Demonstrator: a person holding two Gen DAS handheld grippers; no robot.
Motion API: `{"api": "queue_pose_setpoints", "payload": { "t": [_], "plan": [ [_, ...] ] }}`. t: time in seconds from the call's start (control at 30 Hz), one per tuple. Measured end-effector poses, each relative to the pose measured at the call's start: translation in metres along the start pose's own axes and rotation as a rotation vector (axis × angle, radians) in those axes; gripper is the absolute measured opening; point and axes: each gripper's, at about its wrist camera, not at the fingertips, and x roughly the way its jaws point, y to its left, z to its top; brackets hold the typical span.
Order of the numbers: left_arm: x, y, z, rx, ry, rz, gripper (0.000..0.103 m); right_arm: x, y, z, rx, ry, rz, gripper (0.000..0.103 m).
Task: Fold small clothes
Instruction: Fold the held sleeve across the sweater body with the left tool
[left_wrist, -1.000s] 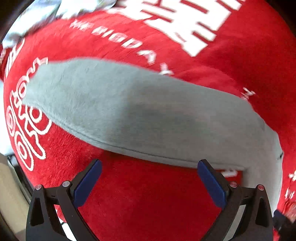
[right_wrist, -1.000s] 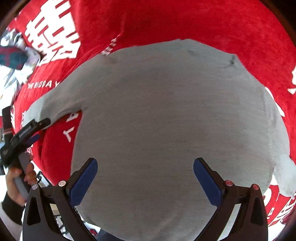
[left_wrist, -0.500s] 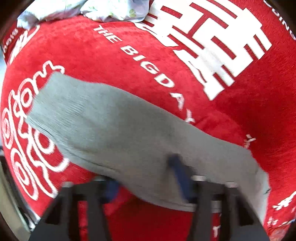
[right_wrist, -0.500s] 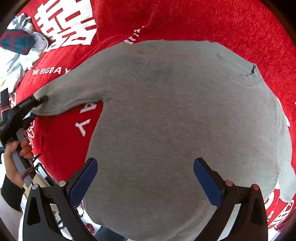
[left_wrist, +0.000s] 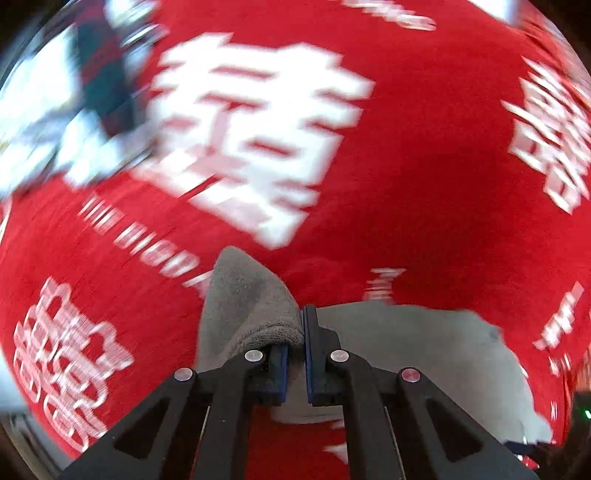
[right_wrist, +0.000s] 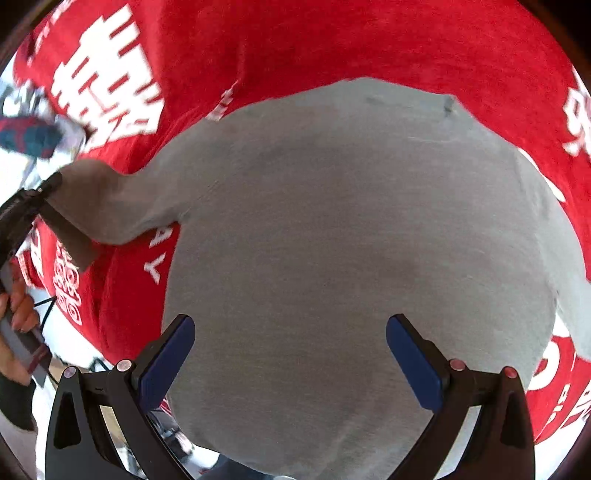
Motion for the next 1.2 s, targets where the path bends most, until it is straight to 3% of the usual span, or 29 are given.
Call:
{"api": "queue_pose_setpoints", "payload": {
  "t": [0.17, 0.33, 0.47, 0.57, 0.7, 0.8, 0.83, 0.97, 1.1, 1.2],
  "plan": [
    [0.006, -0.118, 0.003, 0.198, 0.015, -0.173, 0.008, -0.028, -0.057, -0.001, 0.104, -0.073, 0.008, 0.103],
    [0.051, -0.224, -0.045, 0.327, 0.15, -0.27, 0.008, -0.041, -0.127, -0.006, 0.22, -0.105, -0.015, 0.103],
    [0.093, -0.28, -0.095, 0.437, 0.274, -0.247, 0.008, -0.038, -0.181, -0.018, 0.31, -0.104, -0.036, 0.103],
    [0.114, -0.3, -0.126, 0.525, 0.323, -0.147, 0.008, -0.03, -0.206, -0.026, 0.354, -0.094, -0.035, 0.103],
    [0.118, -0.295, -0.14, 0.543, 0.37, -0.114, 0.012, -0.019, -0.211, -0.028, 0.367, -0.058, -0.011, 0.103],
    [0.094, -0.281, -0.125, 0.52, 0.333, -0.081, 0.103, -0.02, -0.199, -0.015, 0.307, -0.057, -0.01, 0.103],
    [0.075, -0.271, -0.115, 0.511, 0.263, -0.061, 0.102, -0.021, -0.19, -0.008, 0.26, -0.065, -0.019, 0.103],
    [0.045, -0.23, -0.085, 0.505, 0.205, 0.034, 0.102, -0.022, -0.129, 0.028, 0.0, -0.132, -0.088, 0.103],
    [0.052, -0.162, -0.06, 0.415, 0.242, 0.195, 0.102, 0.006, -0.06, 0.057, -0.287, -0.167, -0.222, 0.103],
    [0.06, -0.117, -0.063, 0.363, 0.283, 0.316, 0.102, 0.041, -0.022, 0.063, -0.501, -0.185, -0.37, 0.103]
  ]
}}
